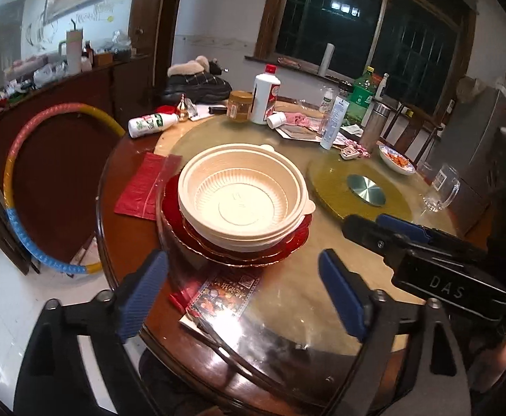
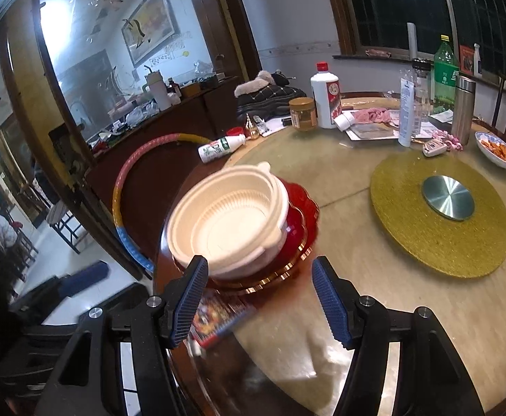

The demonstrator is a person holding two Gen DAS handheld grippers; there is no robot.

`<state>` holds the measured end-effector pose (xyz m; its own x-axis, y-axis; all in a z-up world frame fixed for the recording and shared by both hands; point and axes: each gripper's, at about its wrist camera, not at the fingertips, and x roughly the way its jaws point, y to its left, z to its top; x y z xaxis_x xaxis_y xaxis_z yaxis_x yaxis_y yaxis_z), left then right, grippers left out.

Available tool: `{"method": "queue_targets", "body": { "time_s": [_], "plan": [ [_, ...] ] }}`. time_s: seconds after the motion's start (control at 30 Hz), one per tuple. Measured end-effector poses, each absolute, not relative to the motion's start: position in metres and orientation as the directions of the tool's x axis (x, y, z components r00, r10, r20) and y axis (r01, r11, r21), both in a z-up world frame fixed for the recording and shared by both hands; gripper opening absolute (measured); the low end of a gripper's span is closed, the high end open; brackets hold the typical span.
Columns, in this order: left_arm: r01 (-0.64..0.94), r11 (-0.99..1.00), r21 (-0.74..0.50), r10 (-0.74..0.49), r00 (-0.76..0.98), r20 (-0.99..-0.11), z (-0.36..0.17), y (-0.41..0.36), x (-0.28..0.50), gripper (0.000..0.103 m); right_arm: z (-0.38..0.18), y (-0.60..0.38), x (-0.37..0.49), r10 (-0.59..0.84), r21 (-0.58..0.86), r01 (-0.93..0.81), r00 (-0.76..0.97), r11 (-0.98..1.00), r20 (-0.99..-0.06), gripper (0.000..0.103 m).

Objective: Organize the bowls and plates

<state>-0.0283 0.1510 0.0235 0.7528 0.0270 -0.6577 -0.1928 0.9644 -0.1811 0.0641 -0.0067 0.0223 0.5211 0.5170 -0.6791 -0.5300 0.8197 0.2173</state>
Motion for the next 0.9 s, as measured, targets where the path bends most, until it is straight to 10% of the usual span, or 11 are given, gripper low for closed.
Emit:
{"method": "queue_targets", "body": {
  "time_s": [0.9],
  "plan": [
    [-0.279,0.956,-0.092,0.132,0.688,-0.714,-0.006,0.131,0.009,0.103,0.014,-0.046,0.048,0.506,0.178,-0.547,0.537,0.818,-0.675,0.065]
  ]
}}
